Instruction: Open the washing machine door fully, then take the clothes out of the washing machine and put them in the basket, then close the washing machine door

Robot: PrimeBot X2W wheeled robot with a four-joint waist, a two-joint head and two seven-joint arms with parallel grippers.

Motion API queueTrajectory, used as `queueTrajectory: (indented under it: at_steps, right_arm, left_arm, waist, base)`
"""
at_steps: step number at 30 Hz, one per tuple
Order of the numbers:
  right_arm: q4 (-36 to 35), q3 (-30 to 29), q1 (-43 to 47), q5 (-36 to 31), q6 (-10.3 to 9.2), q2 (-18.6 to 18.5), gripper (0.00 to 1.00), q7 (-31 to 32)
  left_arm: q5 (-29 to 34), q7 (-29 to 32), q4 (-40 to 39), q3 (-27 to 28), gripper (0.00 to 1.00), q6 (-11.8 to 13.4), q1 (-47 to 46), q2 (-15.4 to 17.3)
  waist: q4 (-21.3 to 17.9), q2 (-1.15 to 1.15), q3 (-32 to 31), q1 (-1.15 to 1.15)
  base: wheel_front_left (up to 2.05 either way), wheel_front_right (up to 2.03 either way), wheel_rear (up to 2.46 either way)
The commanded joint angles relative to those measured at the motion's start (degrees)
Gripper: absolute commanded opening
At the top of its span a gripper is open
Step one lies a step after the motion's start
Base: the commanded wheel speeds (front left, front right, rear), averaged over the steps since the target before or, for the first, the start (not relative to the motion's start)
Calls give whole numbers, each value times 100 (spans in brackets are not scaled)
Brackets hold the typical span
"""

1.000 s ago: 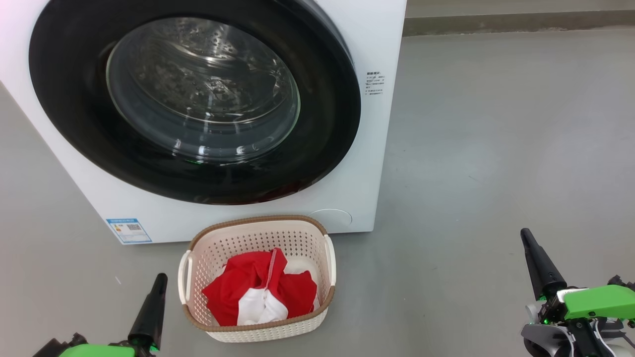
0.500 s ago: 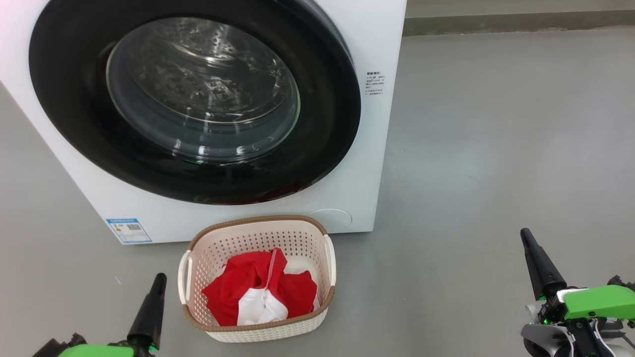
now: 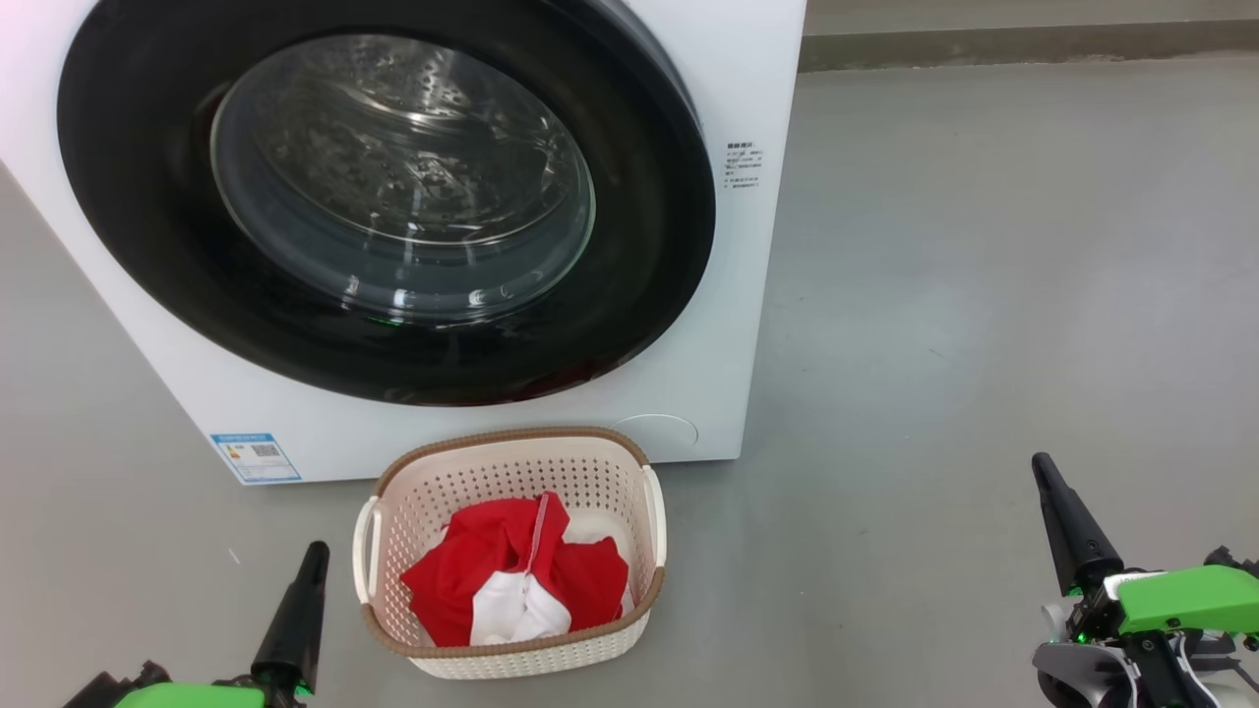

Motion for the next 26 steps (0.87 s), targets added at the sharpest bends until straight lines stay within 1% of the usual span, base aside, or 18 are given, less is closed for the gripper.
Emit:
queueTrajectory:
  at_steps: [1, 26]
  right_arm:
    - [-138, 60, -237, -16, 2, -47, 0, 33]
    - [-135, 33, -239, -39, 2, -27, 0, 55]
  left_arm:
    - [32, 27, -115, 209, 0, -54, -248, 71]
    - [53, 46, -115, 233, 0, -53, -249, 53]
  waist:
    - [0, 0, 0, 0]
    - [0, 0, 0, 0]
  base:
    - [0, 0, 0]
    - [0, 0, 0]
